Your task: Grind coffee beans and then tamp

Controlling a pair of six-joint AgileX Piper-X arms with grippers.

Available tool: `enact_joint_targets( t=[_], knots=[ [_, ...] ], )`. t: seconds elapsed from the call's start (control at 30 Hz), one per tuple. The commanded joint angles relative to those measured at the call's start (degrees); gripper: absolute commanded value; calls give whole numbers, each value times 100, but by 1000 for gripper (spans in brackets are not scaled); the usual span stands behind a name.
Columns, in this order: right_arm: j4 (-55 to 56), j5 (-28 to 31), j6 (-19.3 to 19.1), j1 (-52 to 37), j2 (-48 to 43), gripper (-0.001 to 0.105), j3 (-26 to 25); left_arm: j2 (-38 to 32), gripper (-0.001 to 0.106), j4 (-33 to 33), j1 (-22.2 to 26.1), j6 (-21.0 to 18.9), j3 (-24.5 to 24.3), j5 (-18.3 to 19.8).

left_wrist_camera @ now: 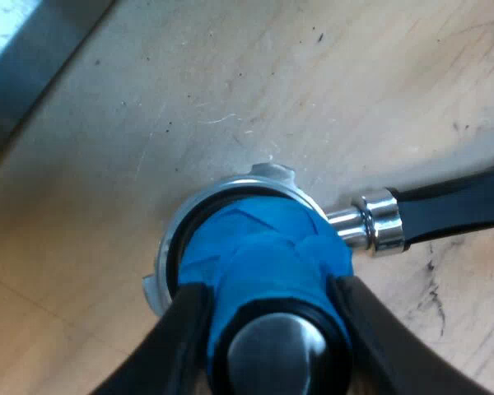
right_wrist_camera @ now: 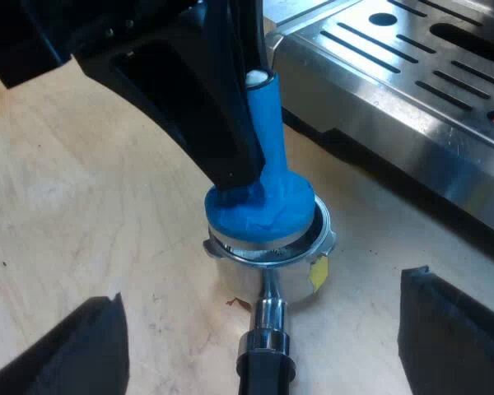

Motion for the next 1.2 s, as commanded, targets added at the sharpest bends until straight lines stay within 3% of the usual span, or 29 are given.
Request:
enact_joint_targets(
  t=[0.03,0.5,1.2],
  knots=[
    [-56,-60,-26,-3,-45,69,-18,14,0,-50,-19,40,-4,28],
    [-56,-60,-26,-3,-45,69,-18,37,0,-84,-19,40,-4,28],
    [-56,-60,-26,-3,-45,69,-18,742,0,-184,-19,40,-4,28]
  ],
)
